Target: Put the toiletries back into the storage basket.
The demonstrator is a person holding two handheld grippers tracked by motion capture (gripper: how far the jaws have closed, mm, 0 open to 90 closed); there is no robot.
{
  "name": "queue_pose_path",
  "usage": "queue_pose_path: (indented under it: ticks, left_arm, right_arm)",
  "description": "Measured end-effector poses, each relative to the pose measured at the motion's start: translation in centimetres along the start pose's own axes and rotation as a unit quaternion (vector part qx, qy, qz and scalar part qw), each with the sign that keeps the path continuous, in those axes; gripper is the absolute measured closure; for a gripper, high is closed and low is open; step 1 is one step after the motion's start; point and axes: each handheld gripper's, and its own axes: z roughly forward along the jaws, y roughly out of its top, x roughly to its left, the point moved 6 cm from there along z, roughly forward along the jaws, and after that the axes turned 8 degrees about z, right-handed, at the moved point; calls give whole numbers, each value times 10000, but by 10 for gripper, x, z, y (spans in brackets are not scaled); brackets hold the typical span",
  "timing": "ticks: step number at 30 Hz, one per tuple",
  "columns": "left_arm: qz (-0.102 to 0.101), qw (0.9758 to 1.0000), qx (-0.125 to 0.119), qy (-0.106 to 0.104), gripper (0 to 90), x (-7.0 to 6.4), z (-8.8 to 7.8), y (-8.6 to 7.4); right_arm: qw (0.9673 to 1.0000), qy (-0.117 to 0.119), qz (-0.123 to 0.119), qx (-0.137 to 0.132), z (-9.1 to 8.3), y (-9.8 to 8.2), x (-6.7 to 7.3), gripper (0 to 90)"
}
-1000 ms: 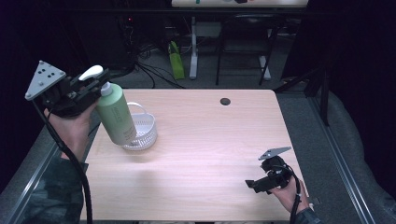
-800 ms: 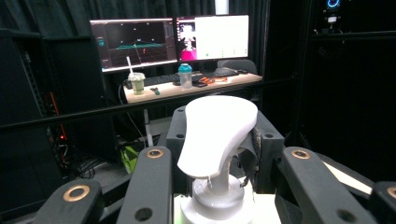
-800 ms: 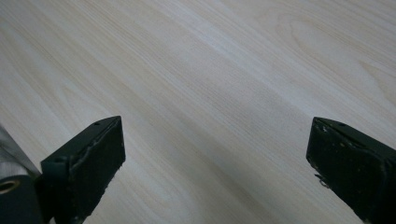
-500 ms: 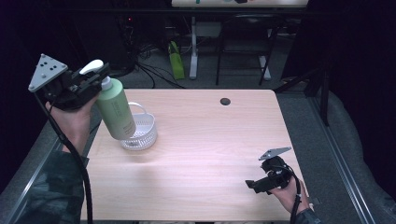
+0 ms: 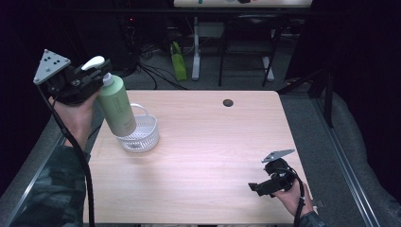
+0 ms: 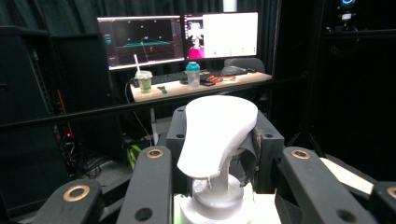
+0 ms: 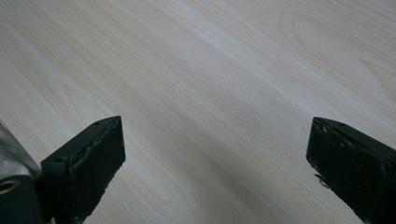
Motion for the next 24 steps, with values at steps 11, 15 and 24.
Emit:
queue_pose_path:
  ticks: [11, 15, 24]
  left_arm:
    - [0, 10000, 59, 62, 670, 5, 13, -8]
    - [-34, 9999, 91, 72, 670, 7, 17, -12]
    - [-115, 9998, 144, 126, 670, 12, 26, -23]
  right_arm:
    - [10000, 8, 15, 11, 0, 0, 1, 44]
    - [10000, 10, 9, 15, 0, 0, 1, 44]
    - [10000, 8, -6, 20, 0, 0, 1, 44]
